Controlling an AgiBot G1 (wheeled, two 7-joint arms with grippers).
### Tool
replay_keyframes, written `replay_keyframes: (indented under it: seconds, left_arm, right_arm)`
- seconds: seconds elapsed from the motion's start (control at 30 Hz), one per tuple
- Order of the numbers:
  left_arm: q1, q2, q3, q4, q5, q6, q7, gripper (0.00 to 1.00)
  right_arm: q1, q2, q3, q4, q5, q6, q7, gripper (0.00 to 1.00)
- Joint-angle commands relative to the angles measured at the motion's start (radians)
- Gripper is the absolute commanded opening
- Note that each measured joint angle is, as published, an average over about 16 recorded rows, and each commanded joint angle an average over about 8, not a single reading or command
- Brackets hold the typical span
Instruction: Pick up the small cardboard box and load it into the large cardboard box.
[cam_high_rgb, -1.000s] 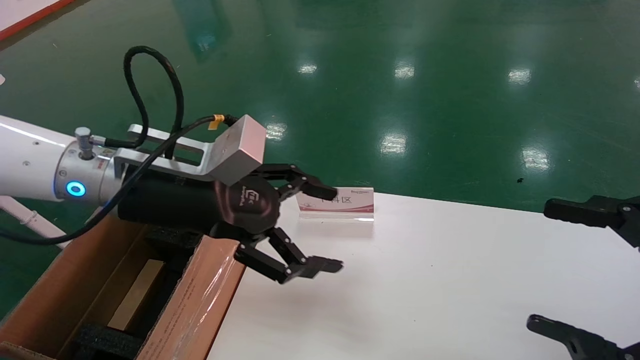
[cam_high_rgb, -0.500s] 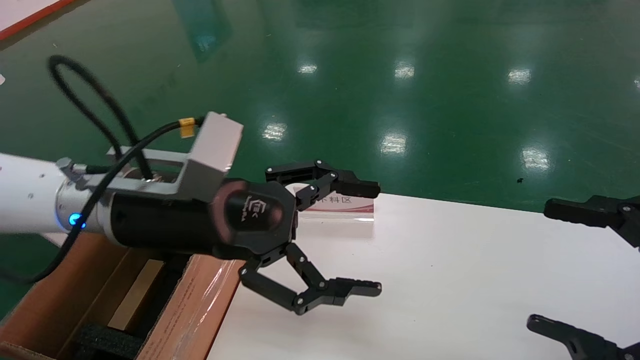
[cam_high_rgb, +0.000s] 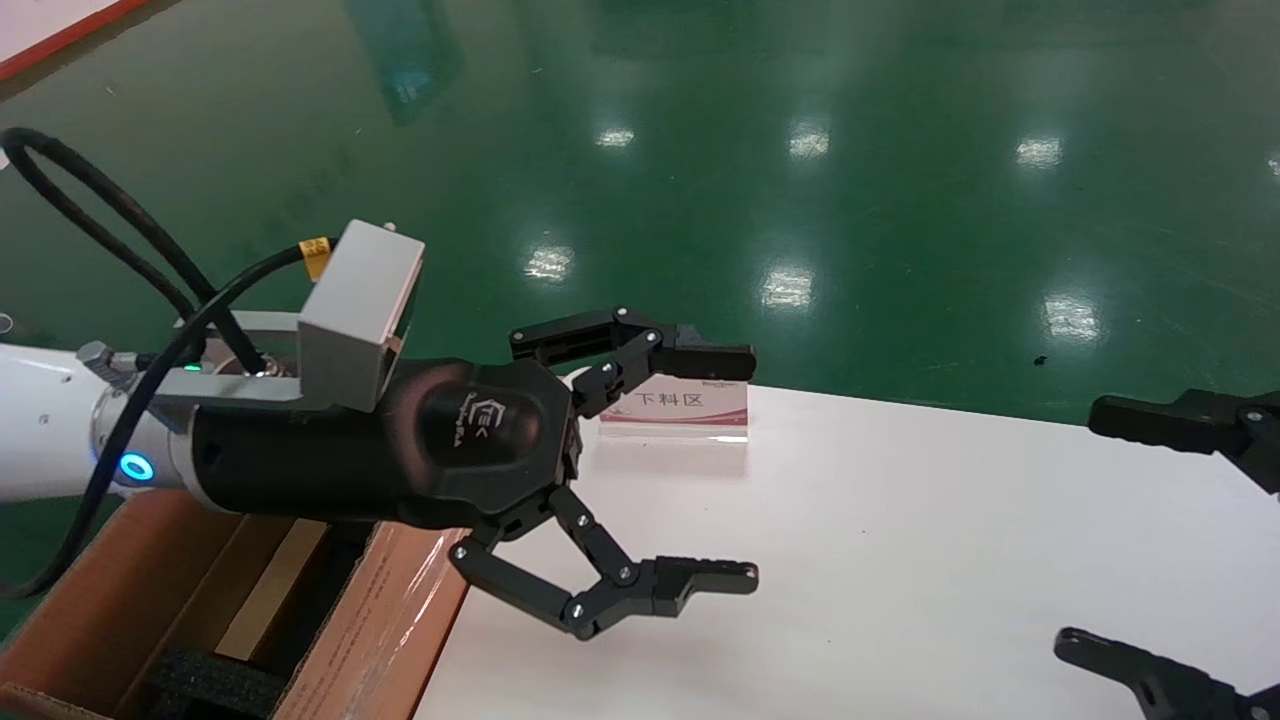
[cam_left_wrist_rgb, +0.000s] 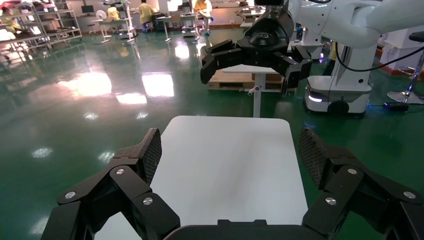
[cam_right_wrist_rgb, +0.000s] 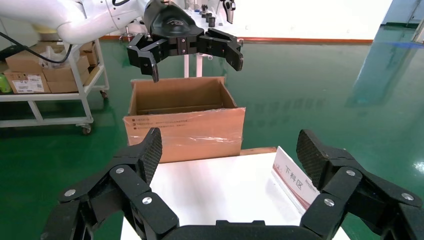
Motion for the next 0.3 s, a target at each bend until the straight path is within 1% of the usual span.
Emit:
replay_keyframes:
  seconds: [0.03,0.3]
  left_arm:
    - [0.0,0.0,0.0,0.0,0.0,0.0,0.0,1.0]
    - [0.0,0.0,0.001,0.0,0.0,0.0,0.0,1.0]
  right_arm:
    - [0.0,0.0,0.001,0.0,-0.001,0.0,0.0,1.0]
    - [-0.001,-0.001,0.003,0.001,-0.002,-0.001,0.002,1.0]
